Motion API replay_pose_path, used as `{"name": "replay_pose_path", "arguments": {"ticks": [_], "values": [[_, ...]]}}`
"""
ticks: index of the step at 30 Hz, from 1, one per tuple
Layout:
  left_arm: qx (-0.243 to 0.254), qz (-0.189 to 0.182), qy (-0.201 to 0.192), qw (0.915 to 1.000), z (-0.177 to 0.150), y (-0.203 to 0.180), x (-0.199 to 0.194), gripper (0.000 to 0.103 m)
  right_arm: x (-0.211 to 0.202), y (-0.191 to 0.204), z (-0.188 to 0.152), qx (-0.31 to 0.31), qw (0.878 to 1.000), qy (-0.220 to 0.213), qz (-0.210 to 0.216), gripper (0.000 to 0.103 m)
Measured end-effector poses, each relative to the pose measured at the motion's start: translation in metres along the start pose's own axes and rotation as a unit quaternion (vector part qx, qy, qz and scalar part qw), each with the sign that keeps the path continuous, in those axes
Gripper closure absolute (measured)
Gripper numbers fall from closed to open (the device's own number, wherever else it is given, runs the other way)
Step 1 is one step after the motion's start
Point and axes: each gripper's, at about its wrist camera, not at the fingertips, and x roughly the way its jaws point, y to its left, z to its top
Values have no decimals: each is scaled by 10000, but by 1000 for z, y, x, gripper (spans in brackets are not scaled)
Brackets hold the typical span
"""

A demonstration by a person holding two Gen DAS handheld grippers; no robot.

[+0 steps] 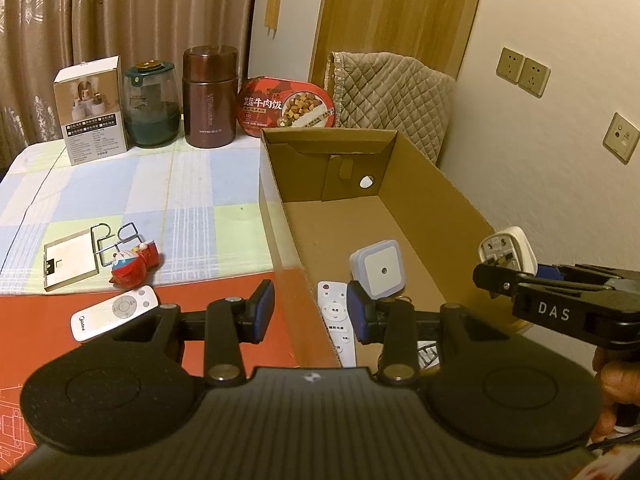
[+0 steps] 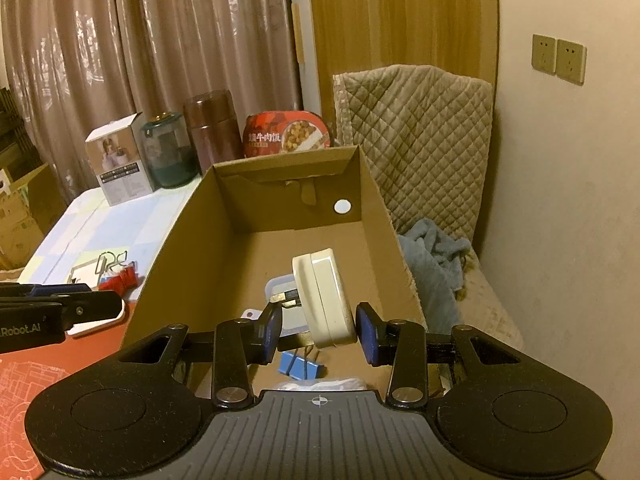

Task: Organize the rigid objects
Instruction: 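Lower the plug adapter into the box and open the right tool, then withdraw both tools from the box back over the mat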

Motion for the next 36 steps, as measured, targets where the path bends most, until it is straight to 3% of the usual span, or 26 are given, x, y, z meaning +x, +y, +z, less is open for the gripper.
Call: {"name": "replay_pose_path", "arguments": {"ticks": [18, 36], "values": [[-128, 15, -24, 9999, -3, 6, -9, 69, -13, -8, 6, 268, 9994, -222, -32, 62], [-264, 135, -245, 9993, -9, 35, -60, 67, -53, 50, 11, -7, 9992, -324, 247, 59]]}}
